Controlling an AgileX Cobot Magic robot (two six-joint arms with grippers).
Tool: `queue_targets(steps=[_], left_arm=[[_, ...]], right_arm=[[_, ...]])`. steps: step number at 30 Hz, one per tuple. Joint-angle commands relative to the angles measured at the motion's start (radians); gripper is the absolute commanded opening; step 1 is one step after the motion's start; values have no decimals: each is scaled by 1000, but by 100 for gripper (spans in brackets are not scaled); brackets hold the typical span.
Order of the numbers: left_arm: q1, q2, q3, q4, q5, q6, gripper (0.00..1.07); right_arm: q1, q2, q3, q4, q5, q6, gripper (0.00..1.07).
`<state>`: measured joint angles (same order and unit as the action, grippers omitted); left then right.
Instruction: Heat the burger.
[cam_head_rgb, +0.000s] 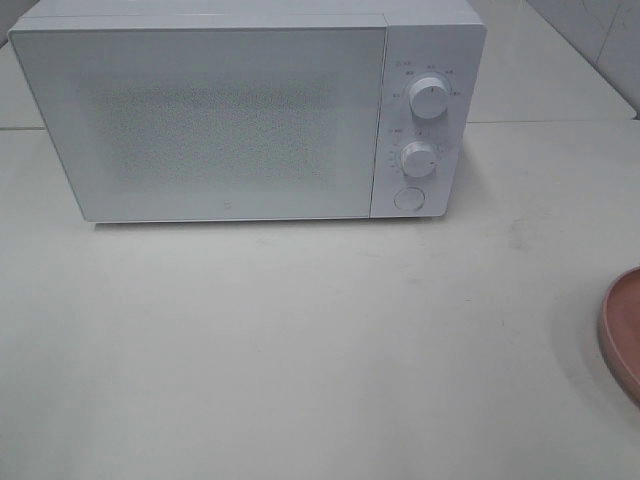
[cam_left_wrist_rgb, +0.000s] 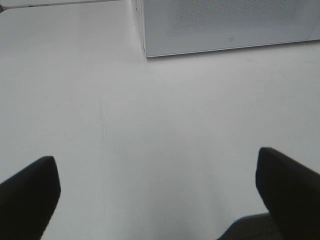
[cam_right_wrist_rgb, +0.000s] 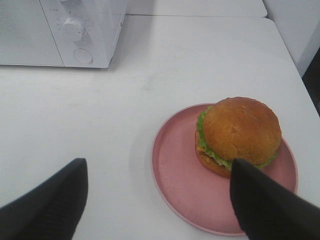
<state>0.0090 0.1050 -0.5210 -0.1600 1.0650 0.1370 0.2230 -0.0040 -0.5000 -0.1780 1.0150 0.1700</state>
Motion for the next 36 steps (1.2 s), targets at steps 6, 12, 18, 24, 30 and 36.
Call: queue_targets(steps=[6, 12, 18, 24, 30, 36], left_arm=[[2, -129, 3, 7, 6, -6, 100], [2, -135, 3, 7, 6, -5, 100], [2, -135, 3, 7, 6, -5, 100], [2, -134, 3, 7, 6, -5, 100], [2, -134, 3, 7, 6, -5, 100], [2, -134, 3, 7, 6, -5, 100]], right_arm=[[-2, -28, 1, 3, -13, -13, 76], [-2, -28, 1, 3, -13, -13, 76], [-2, -28, 1, 3, -13, -13, 76], [-2, -28, 1, 3, -13, -13, 76], [-2, -28, 1, 3, -13, -13, 76], [-2, -28, 1, 3, -13, -13, 76]])
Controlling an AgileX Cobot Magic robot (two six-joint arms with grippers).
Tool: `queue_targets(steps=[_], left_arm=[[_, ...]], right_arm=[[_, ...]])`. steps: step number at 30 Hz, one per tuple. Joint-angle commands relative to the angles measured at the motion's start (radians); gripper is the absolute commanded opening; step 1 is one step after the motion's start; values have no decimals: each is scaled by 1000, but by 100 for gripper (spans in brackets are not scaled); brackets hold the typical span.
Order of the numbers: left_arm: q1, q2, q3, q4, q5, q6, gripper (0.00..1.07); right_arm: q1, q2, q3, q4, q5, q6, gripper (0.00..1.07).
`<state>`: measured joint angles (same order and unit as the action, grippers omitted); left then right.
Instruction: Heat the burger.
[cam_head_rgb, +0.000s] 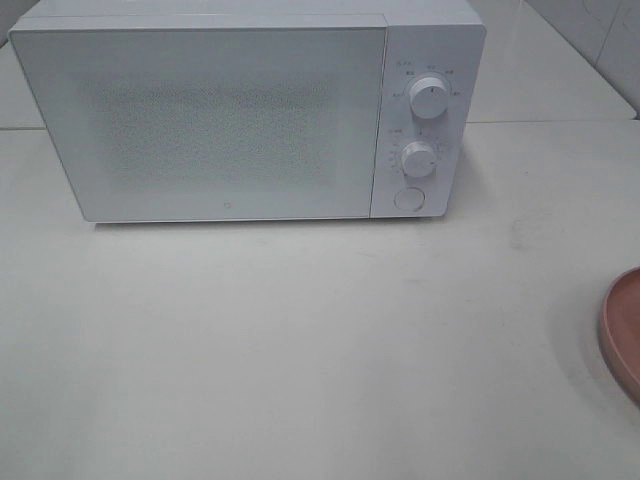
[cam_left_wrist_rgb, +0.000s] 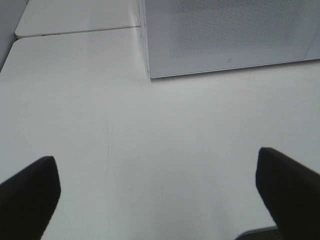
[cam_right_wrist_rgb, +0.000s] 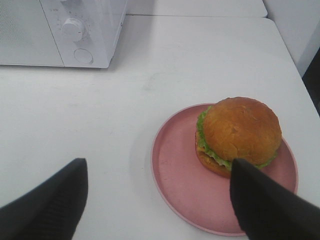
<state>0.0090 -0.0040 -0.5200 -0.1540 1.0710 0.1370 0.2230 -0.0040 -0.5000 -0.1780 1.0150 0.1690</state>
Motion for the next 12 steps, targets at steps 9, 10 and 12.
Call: queue_targets(steps=[9, 10, 12], left_arm=[[2, -25, 2, 1, 0, -5, 100], [2, -25, 2, 1, 0, -5, 100], [2, -25, 2, 1, 0, -5, 100]], right_arm=[[-2, -28, 1, 3, -13, -12, 76], [-2, -28, 1, 3, -13, -12, 76], [-2, -28, 1, 3, -13, -12, 76]])
